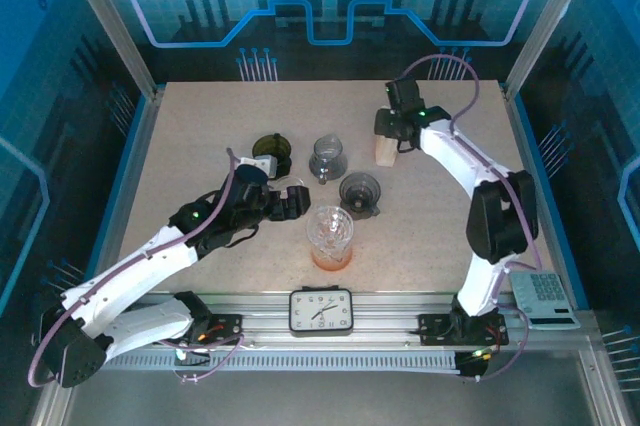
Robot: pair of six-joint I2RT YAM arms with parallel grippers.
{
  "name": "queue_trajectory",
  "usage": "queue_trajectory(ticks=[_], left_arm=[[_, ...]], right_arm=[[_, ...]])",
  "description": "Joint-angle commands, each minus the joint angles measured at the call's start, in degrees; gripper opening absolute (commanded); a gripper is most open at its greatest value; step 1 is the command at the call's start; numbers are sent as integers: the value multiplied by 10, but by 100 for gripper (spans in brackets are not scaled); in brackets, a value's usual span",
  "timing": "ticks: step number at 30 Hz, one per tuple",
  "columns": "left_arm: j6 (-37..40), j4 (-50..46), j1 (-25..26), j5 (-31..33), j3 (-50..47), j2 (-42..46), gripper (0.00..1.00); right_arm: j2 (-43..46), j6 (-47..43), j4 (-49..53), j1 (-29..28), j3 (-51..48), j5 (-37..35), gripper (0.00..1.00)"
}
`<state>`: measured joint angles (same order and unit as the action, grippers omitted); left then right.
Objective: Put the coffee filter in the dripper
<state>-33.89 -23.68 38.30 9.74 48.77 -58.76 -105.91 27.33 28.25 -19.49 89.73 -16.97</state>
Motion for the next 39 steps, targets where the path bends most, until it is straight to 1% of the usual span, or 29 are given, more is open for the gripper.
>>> queue_trajectory(ticks=[1,6,9,12,16,25,39], left_arm=[[17,15,-7,15,-14,8,99],[16,19,-10,14,-22,2,99],[13,22,-14,11,-25,-4,99],[6,23,-20,3,-26,-10,99],[-3,30,-26,-8,-32,-13,99],[-10,33,-33,-19,-35,-15,99],[-16,37,-45,-33,-35,-24,99]], right_arm=[[-41,31,39,-18,65,-48,46],[-107,37,84,-35,142,-71,41],[-139,47,120,-42,183,-100,38],[-160,58,146,-46,210,-122,36],[-175,60,154,-49,225,-137,35],[-215,59,175,-49,264,-138,31],[-236,43,190,-47,294,-147,18]])
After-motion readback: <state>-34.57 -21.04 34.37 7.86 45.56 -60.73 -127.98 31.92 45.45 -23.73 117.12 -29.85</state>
